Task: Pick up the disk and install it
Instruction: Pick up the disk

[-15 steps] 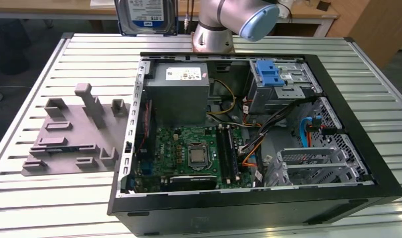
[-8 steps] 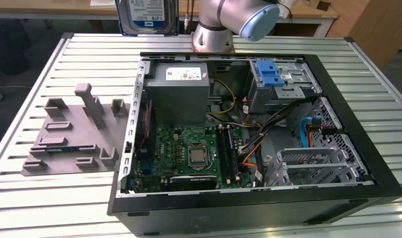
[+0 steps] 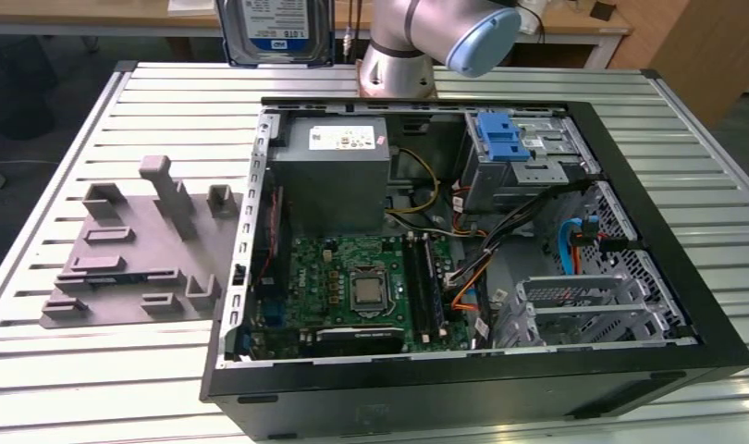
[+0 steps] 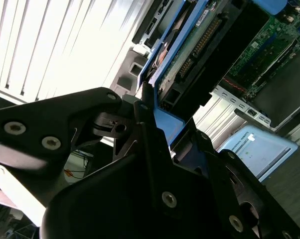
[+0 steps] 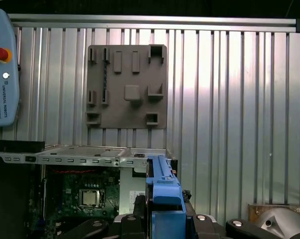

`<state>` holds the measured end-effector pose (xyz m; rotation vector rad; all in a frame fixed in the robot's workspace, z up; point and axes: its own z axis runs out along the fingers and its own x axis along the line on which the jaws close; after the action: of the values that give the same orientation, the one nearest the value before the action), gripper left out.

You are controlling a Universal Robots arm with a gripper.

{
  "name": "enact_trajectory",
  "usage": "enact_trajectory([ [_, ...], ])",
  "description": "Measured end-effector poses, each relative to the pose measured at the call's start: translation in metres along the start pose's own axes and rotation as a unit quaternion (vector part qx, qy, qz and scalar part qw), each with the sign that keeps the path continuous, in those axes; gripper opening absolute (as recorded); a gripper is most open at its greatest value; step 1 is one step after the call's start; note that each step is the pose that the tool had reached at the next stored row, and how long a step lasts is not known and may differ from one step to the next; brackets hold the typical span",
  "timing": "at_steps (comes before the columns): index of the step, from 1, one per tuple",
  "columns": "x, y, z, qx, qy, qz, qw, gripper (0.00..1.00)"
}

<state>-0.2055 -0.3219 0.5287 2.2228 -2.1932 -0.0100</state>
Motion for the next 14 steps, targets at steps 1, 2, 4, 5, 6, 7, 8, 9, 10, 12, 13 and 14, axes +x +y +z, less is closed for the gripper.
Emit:
enact_trajectory([
  [1, 0.0000, -0.0001, 0.0000, 0.0000, 0.0000, 0.000, 1.0000, 0.36],
  [2, 0.0001, -0.0001, 0.0000, 0.0000, 0.0000, 0.000, 1.0000, 0.36],
  [4, 0.0007, -0.0001, 0.0001, 0.0000, -0.0001, 0.000, 1.0000, 0.36],
  [5, 0.0011, -0.0001, 0.0000, 0.0000, 0.0000, 0.000, 1.0000, 0.36],
  [6, 0.0016, 0.0000, 0.0000, 0.0000, 0.0000, 0.000, 1.0000, 0.36],
  [7, 0.0022, -0.0001, 0.0000, 0.0000, 0.0000, 0.000, 1.0000, 0.36],
  [8, 0.0028, 0.0000, 0.0000, 0.0000, 0.0000, 0.000, 1.0000, 0.36],
  [9, 0.0034, 0.0000, 0.0000, 0.0000, 0.0000, 0.000, 1.0000, 0.36],
  [10, 0.0039, 0.0000, 0.0001, 0.0000, 0.0000, 0.000, 1.0000, 0.36],
  [12, 0.0049, 0.0000, 0.0001, 0.0000, -0.0001, 0.000, 1.0000, 0.36],
  [13, 0.0053, 0.0000, 0.0001, 0.0000, 0.0000, 0.000, 1.0000, 0.36],
  [14, 0.0057, 0.0000, 0.0001, 0.0000, 0.0000, 0.000, 1.0000, 0.36],
])
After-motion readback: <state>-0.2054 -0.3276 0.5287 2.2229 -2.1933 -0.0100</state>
